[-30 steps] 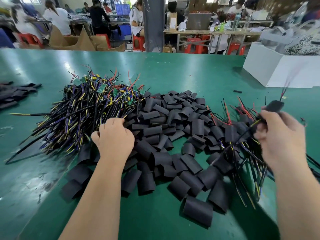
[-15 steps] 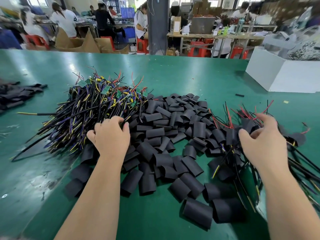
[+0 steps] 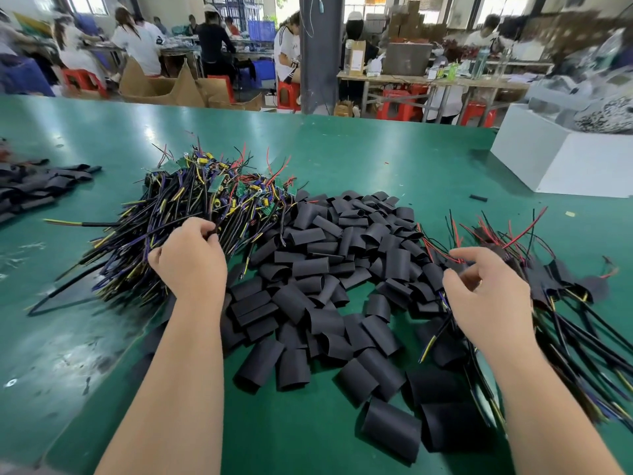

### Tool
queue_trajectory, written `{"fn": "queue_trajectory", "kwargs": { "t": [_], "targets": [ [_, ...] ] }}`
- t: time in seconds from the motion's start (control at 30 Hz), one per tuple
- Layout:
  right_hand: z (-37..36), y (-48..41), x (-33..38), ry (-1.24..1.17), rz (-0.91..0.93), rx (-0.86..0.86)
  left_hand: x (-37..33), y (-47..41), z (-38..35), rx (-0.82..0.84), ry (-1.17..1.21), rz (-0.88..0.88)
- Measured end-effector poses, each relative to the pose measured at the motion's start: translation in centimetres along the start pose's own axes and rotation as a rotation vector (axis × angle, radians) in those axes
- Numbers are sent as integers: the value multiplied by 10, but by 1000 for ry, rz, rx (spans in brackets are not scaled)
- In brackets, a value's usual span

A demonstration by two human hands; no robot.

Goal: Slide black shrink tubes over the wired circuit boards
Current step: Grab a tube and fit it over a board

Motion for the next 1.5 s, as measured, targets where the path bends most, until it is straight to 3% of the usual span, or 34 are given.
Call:
{"fn": "queue_trajectory", "kwargs": {
  "t": [0.17, 0.27, 0.4, 0.47, 0.53, 0.63, 0.83, 1.17, 1.27, 1.3, 1.4, 1.5],
  "targets": [
    [-6, 5, 6, -82, 22, 52, 1, 3, 4, -50, 106, 46],
    [-16, 8, 8, -203, -26, 140, -19, 5, 8, -57, 248, -14],
    [-54, 26, 13, -580, -204, 509, -79, 20, 15, 15, 515, -342],
    [-72, 44, 25, -746, -232, 755, -108, 35, 14, 101, 595, -500],
    [-74, 52, 37, -923, -197, 858, -128, 52, 9, 195, 578, -622],
    [-63, 44, 43, -1019, -95, 770, -139, 70, 0, 286, 449, -695],
    [-49, 28, 30, -895, -32, 438, -145, 81, -10, 390, 305, -741],
    [-68, 37, 28, -1069, -224, 535, -175, 103, -3, 361, 390, -863],
    [-66, 37, 29, -973, -201, 549, -175, 102, 0, 313, 348, -874],
    [-63, 35, 26, -838, -163, 520, -173, 100, 1, 295, 343, -862],
    [-44, 22, 20, -123, 60, 288, -163, 90, 3, 262, 344, -785],
    [-41, 22, 22, 161, 168, 207, -152, 83, -2, 266, 320, -729]
  ]
}}
Point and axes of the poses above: each hand's wrist, its own y-axis away from the middle knuckle, its own z-axis out of the back of the hand, x = y × z, the point moved 10 cm from there along -y, towards the middle knuckle, and after that the axes turned 11 degrees about -z, right-handed, at the moved point
